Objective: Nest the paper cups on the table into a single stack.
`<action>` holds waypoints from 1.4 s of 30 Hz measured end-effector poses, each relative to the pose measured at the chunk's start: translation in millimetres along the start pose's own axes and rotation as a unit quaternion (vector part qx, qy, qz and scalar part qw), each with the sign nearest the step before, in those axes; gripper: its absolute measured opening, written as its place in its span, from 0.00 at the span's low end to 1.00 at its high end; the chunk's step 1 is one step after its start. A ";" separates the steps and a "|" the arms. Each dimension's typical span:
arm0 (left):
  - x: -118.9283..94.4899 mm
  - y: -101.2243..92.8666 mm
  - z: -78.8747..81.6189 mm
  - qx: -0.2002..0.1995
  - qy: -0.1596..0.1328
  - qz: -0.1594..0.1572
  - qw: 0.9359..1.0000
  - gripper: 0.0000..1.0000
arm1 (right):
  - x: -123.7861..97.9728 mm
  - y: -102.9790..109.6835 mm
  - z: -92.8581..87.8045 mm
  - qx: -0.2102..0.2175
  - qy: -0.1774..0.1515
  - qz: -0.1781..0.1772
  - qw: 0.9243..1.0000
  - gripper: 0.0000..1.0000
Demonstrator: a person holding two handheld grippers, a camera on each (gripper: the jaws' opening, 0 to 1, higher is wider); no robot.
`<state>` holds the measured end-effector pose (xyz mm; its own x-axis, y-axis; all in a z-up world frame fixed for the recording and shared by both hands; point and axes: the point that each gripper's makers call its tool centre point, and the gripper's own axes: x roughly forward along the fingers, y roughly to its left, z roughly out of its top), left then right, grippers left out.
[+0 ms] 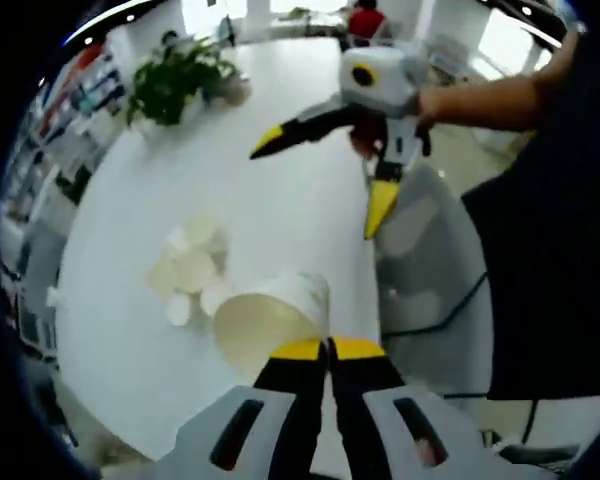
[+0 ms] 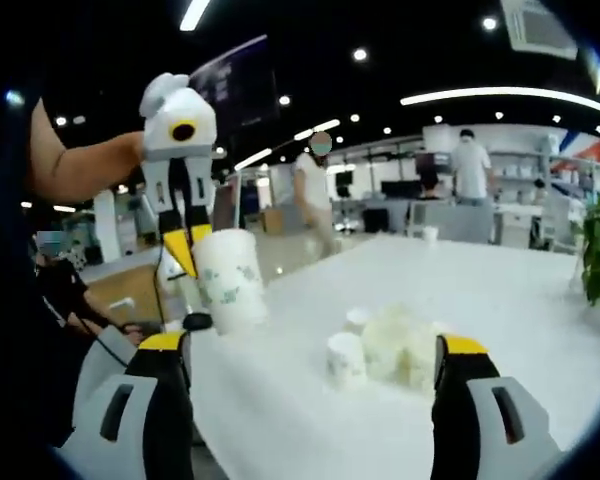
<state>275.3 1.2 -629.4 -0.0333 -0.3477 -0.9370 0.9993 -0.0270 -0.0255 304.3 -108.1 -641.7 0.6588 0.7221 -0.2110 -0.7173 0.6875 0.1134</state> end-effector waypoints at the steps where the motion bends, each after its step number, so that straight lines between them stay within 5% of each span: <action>1: 1.8 -0.4 0.7 0.003 0.006 -0.001 1.000 0.00 | -0.9 -0.6 -0.6 -0.001 0.001 -0.002 1.000 1.00; 5: 8.6 6.3 -1.7 0.060 0.049 0.015 0.997 0.00 | -4.9 -4.5 -2.5 0.010 0.002 -0.010 1.000 1.00; 15: 21.5 10.9 -4.6 0.061 0.114 0.016 0.991 0.00 | -15.0 -11.2 -14.5 0.019 0.008 -0.027 0.999 1.00; 31: 35.9 18.3 -5.2 0.061 0.123 0.032 0.990 0.00 | -19.5 -12.1 -18.9 0.030 0.011 -0.038 0.999 1.00; 42: 66.8 13.1 -18.7 0.042 0.140 0.038 0.988 0.00 | -20.1 -11.6 -21.8 0.033 0.013 -0.036 0.999 0.98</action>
<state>286.4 -4.9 -698.8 0.0602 -0.0782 -0.9951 0.9934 -0.0926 0.0674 294.4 -132.3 -659.9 0.7016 0.6685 -0.2468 -0.6506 0.7422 0.1609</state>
